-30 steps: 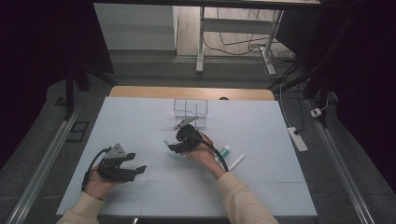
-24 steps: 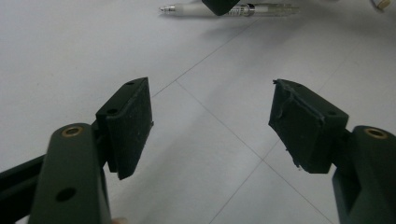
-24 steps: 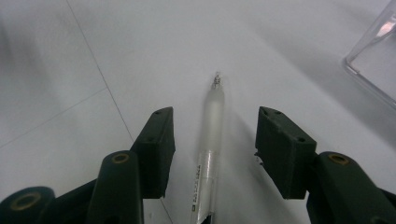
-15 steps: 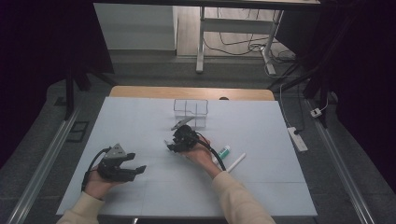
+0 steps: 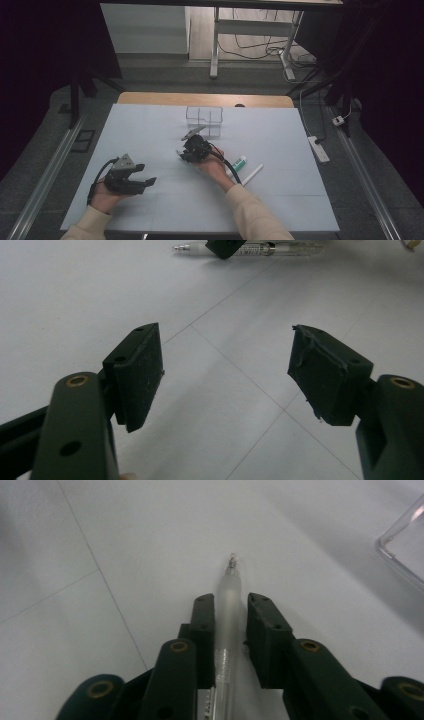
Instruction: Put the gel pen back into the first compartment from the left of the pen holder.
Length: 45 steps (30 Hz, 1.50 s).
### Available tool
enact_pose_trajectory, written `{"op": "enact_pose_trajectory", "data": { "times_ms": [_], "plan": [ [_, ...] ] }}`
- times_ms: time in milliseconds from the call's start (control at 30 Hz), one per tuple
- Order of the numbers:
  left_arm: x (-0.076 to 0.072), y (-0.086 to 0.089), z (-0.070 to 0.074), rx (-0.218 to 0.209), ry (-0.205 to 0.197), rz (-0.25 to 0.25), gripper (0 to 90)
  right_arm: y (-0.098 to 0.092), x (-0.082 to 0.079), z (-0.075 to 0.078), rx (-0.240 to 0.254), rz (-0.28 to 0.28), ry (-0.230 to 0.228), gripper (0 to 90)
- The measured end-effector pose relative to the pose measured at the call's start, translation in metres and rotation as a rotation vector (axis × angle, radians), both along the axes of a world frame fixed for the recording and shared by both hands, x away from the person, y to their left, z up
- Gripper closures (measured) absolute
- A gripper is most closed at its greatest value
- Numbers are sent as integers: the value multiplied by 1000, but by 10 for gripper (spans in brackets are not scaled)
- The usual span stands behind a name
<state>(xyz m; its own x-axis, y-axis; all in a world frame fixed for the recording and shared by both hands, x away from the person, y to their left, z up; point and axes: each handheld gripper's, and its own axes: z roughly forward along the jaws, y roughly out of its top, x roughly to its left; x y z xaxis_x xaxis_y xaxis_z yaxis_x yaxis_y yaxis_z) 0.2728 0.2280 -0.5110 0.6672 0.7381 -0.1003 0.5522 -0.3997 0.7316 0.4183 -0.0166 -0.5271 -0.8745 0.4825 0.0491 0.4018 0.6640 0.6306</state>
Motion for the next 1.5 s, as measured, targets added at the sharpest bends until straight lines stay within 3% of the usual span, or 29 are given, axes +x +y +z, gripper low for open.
{"op": "enact_pose_trajectory", "data": {
  "times_ms": [367, 1500],
  "plan": [
    [0, 0, 0, 1, 1, 1, 298, -6, 1, 4, 44, -17, 17, 792],
    [1, 1, 0, -6, 2, 0, 298, -31, -6, 39, 198, -34, -57, 796]
  ]
}}
